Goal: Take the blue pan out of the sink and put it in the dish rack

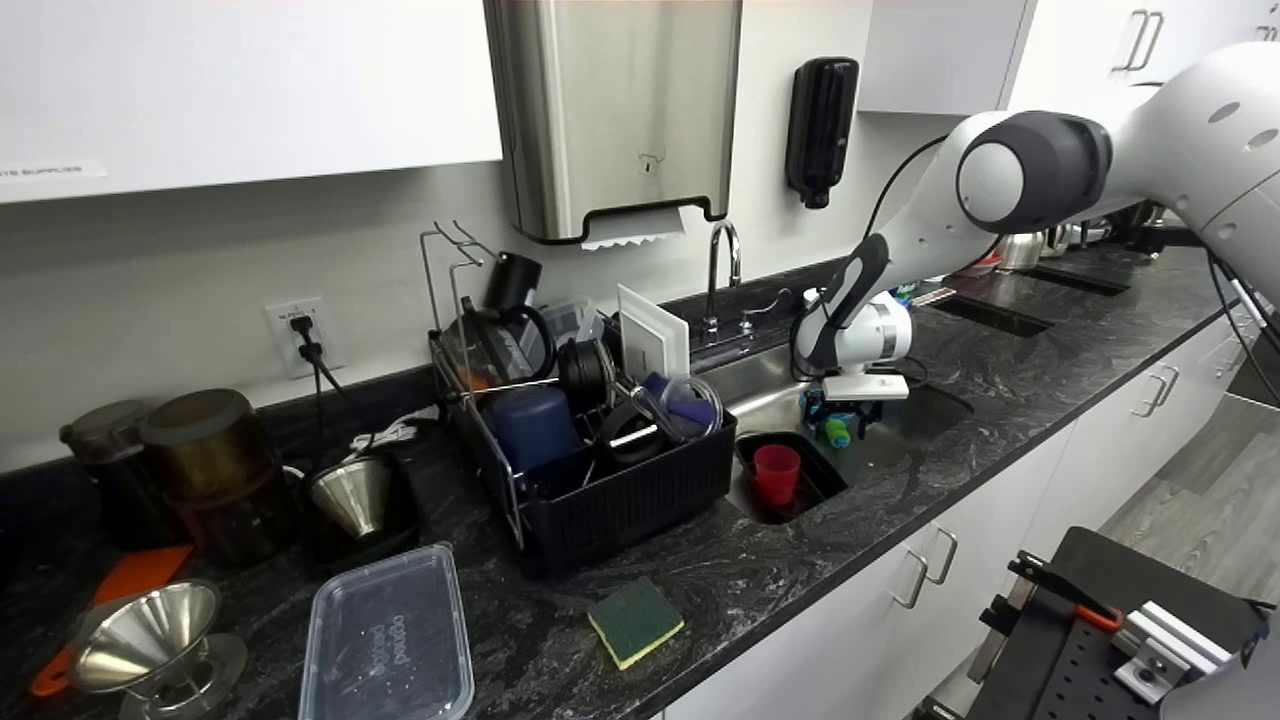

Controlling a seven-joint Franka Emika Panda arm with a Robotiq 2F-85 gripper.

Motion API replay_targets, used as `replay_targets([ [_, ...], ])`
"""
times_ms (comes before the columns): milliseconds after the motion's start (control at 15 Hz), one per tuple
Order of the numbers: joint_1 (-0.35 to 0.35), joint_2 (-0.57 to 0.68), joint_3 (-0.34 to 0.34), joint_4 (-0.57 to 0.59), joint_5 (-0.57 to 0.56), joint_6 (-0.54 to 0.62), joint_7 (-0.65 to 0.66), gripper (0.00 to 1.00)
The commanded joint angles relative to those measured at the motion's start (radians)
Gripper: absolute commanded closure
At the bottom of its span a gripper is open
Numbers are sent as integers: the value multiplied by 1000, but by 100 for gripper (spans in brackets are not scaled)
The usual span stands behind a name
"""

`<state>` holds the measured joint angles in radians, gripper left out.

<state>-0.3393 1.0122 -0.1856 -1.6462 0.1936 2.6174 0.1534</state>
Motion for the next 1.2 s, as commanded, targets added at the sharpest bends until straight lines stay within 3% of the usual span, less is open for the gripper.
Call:
replay_targets([
  [0, -22, 30, 15, 54, -2, -19, -29, 38],
  [467, -30, 57, 14, 94, -7, -22, -45, 88],
  [667, -33, 55, 14, 94, -7, -18, -49, 93],
  [1133, -21, -14, 8, 34, -34, -21, -94, 92],
])
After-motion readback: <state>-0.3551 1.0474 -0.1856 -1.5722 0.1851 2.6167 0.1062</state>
